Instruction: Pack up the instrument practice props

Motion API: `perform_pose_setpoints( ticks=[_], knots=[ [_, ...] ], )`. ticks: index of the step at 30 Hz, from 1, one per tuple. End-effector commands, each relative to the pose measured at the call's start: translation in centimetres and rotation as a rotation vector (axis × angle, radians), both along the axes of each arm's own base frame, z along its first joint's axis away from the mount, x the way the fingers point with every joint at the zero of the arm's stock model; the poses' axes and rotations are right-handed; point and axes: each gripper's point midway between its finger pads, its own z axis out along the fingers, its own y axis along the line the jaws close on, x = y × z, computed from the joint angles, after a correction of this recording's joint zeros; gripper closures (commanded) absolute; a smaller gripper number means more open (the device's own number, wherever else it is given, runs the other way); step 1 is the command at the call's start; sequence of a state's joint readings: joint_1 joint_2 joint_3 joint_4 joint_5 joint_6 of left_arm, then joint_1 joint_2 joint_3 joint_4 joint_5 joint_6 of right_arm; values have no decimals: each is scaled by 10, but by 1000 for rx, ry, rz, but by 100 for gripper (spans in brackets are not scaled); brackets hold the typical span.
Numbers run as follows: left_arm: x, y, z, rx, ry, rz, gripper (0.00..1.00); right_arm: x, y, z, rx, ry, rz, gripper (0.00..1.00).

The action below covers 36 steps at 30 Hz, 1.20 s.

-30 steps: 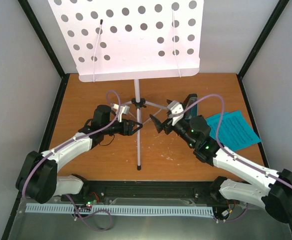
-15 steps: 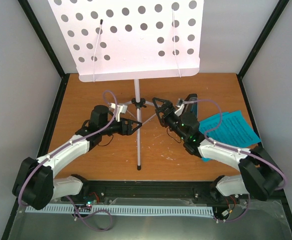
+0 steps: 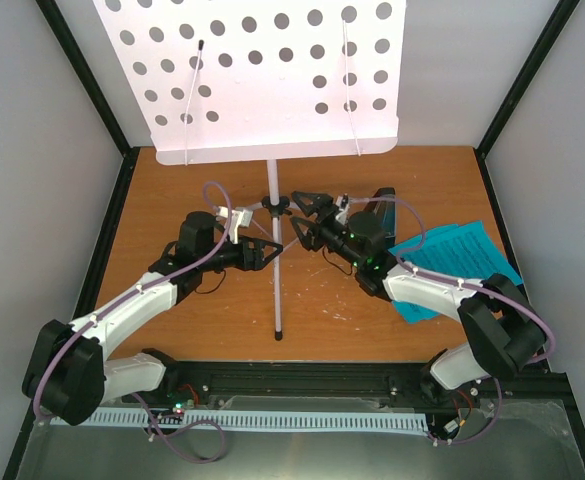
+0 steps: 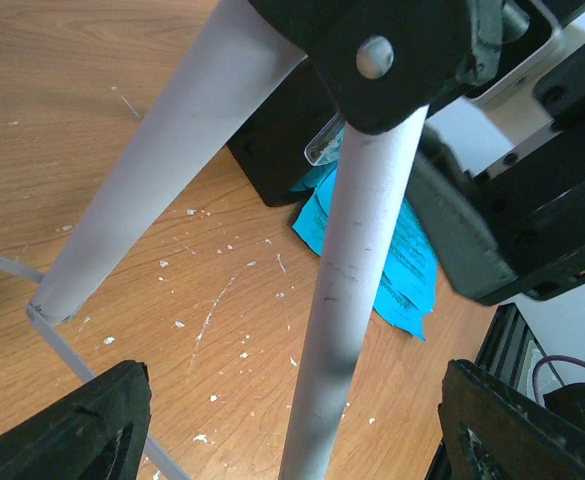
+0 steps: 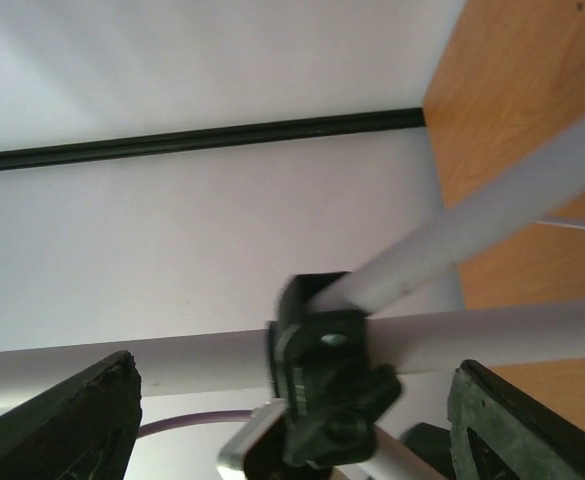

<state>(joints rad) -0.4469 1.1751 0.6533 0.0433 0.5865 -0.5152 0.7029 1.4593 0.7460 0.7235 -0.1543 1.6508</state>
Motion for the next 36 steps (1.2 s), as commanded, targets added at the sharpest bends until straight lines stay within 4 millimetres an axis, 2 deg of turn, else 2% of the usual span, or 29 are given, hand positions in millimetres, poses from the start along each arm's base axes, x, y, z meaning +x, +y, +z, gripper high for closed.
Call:
perform_pose_setpoints(
  ticks=[1,5,8,14,18,21,24,27,29,32,36],
  knots=[
    [0,2,4,0,3,9,20,-2,9,-11,-20,77,39,17],
    [-1,2,5,-2,2,7,21,-4,6,-17,-57,101,26,17],
    [-1,2,5,-4,2,8,20,-4,12,-12,-57,91,53,22],
    [-1,3,7,-7,1,12,21,-5,20,-8,-49,75,89,48],
    [-2,4,7,-6,1,20,21,-6,20,-10,-50,79,90,75],
    [-3,5,8,-6,-3,22,21,-7,20,-12,-54,79,90,90],
    [-3,5,8,-6,-2,22,21,-8,18,-14,-62,78,83,90],
    [-4,5,8,-7,-2,21,21,-8,14,-15,-73,70,68,77],
    [-4,5,9,-10,-3,17,21,-8,11,-17,-81,66,58,74],
    [-3,3,10,-16,-4,13,23,-8,12,-16,-92,47,58,79],
    [-2,1,9,-27,1,5,32,-7,12,-16,-118,15,58,87]
  ],
)
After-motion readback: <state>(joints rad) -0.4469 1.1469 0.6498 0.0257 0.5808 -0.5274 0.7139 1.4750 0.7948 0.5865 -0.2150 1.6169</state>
